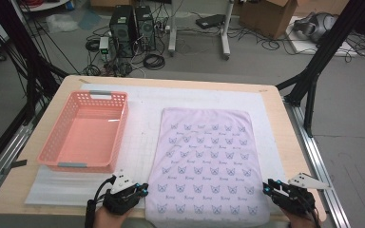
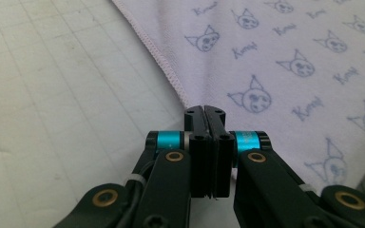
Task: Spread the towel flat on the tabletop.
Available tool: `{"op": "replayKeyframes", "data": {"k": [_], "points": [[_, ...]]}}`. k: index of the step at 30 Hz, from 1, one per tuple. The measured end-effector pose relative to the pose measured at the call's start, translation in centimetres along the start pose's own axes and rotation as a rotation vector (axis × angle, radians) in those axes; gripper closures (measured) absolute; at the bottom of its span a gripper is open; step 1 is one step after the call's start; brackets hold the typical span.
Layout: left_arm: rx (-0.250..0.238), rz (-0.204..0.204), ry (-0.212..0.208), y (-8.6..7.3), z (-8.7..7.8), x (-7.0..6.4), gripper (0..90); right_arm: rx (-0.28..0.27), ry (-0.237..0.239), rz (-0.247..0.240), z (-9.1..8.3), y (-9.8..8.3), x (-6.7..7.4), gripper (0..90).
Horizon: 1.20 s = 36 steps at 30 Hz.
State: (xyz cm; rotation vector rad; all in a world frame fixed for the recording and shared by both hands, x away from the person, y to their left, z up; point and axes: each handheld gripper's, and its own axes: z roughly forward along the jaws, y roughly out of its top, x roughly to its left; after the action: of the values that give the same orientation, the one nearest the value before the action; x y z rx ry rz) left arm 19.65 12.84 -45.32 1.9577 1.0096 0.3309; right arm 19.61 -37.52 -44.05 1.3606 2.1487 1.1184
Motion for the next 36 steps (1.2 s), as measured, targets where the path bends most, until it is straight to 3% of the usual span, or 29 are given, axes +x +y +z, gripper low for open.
{"op": "replayKeyframes", "data": {"k": [1,3,5,8,10,13,14,15,16,19,22,25,27,30,36], "points": [[-0.004,0.0,-0.002,0.1,0.1,0.0,82.9,0.008,0.0,0.011,0.2,0.1,0.0,65.7],[-0.018,-0.023,-0.009,0.3,0.3,0.3,62.4,0.023,0.001,0.009,0.6,0.2,0.1,65.9],[-0.045,-0.02,-0.016,0.6,0.6,0.6,56.2,0.039,-0.003,0.001,1.1,0.2,0.2,70.3],[-0.088,-0.036,-0.041,1.3,1.0,1.2,49.3,0.072,-0.002,-0.028,1.3,0.3,0.5,87.6],[-0.117,-0.041,-0.062,2.0,1.4,1.5,45.0,0.098,-0.05,-0.056,0.9,0.4,0.6,88.4],[-0.153,-0.022,-0.093,2.9,1.9,1.9,40.6,0.107,-0.071,-0.063,0.1,0.0,0.5,88.3],[-0.167,-0.015,-0.103,3.2,2.0,2.0,39.1,0.102,-0.065,-0.062,0.0,-0.1,0.3,86.5],[-0.176,-0.013,-0.108,3.4,2.1,2.2,37.3,0.094,-0.06,-0.058,-0.1,-0.2,0.3,79.0],[-0.193,-0.018,-0.111,3.5,2.2,2.4,35.6,0.078,-0.073,-0.063,-0.1,-0.2,0.2,65.7],[-0.237,-0.05,-0.102,4.0,2.4,3.1,27.5,0.014,-0.08,-0.045,0.0,0.2,-0.2,53.7],[-0.257,-0.056,-0.081,4.5,2.5,3.7,17.6,-0.04,-0.069,-0.035,0.3,0.8,-0.4,42.8],[-0.292,-0.072,-0.082,4.9,2.6,4.2,17.7,-0.091,-0.066,-0.059,0.8,1.6,-0.4,34.2],[-0.292,-0.072,-0.095,5.0,2.8,4.5,17.7,-0.116,-0.062,-0.079,1.1,2.0,-0.2,30.8],[-0.299,-0.029,-0.117,4.9,3.1,4.7,16.1,-0.131,-0.054,-0.108,1.6,2.4,0.0,28.0],[-0.287,0.041,-0.102,4.7,3.4,4.4,15.0,-0.132,-0.041,-0.119,2.0,2.6,0.2,24.6]]}}
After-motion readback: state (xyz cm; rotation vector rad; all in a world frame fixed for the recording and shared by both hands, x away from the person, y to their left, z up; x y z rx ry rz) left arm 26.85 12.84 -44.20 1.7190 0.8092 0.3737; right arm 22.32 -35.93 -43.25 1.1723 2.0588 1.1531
